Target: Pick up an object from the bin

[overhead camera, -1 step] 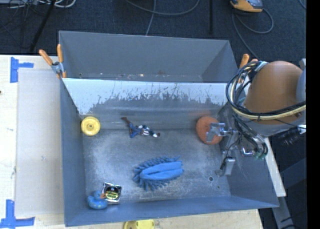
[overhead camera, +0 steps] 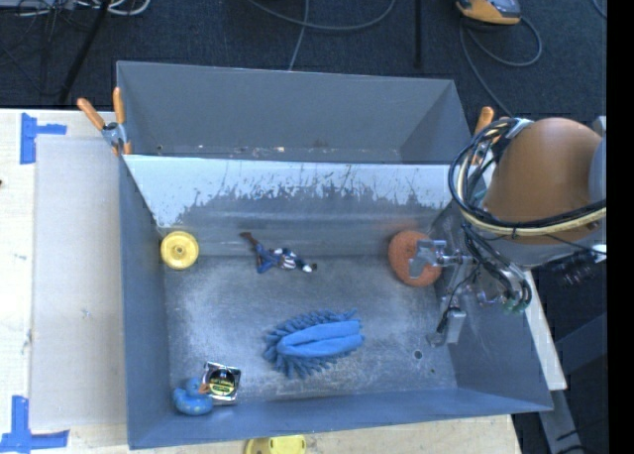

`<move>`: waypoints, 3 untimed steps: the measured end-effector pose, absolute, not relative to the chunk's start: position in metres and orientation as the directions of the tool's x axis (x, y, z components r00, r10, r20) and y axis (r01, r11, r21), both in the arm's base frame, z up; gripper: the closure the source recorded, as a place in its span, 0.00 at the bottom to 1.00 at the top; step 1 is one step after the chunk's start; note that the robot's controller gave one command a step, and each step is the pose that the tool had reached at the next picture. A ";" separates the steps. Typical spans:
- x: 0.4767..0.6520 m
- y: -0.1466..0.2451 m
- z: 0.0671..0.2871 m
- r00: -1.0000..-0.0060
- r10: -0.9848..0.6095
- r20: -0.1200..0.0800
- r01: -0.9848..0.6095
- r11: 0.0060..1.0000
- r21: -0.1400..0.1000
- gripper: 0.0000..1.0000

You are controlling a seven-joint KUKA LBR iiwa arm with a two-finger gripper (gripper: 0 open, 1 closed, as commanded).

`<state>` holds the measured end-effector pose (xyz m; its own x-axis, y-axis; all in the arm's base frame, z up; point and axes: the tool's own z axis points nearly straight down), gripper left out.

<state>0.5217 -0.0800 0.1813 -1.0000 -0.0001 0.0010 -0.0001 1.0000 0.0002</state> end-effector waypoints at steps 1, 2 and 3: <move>0.528 -0.025 0.098 -0.999 -0.049 -0.004 -0.049 0.999 0.000 0.00; 0.519 -0.007 0.082 -0.996 -0.091 0.004 -0.091 0.996 0.001 0.00; 0.509 0.058 0.113 -0.952 -0.305 0.000 -0.305 0.952 0.001 0.00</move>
Offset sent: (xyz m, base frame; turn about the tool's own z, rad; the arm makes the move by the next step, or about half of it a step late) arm -0.0098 0.0815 -0.0595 -0.1409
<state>0.5091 0.0581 0.1133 -0.9525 -0.3046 -0.0003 -0.3046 0.9525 0.0005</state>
